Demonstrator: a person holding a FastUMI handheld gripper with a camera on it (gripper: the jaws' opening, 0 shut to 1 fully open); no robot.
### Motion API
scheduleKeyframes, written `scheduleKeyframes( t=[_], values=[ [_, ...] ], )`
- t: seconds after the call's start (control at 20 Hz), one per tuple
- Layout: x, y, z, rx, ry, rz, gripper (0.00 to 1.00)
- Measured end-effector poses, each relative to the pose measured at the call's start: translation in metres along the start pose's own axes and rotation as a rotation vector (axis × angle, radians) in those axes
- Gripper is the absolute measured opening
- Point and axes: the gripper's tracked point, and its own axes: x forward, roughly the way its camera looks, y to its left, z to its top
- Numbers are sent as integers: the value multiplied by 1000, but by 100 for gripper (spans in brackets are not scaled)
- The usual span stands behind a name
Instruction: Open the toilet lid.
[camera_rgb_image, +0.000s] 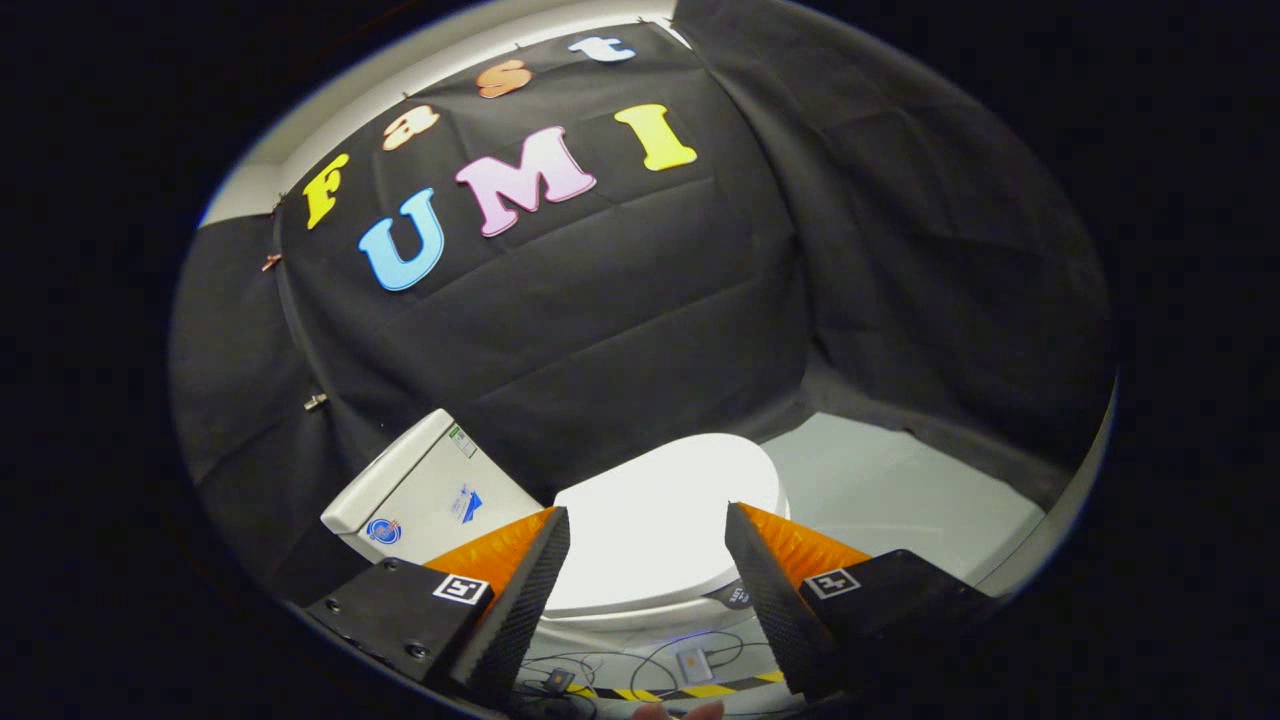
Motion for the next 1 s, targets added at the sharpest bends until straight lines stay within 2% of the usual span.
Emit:
scheduleKeyframes(
  t=[0.45,0.7,1.0],
  values=[
    [47,-78,-91,287,256,-7,98],
    [64,-113,-146,384,402,-15,98],
    [94,-124,-177,520,490,20,94]
  ],
)
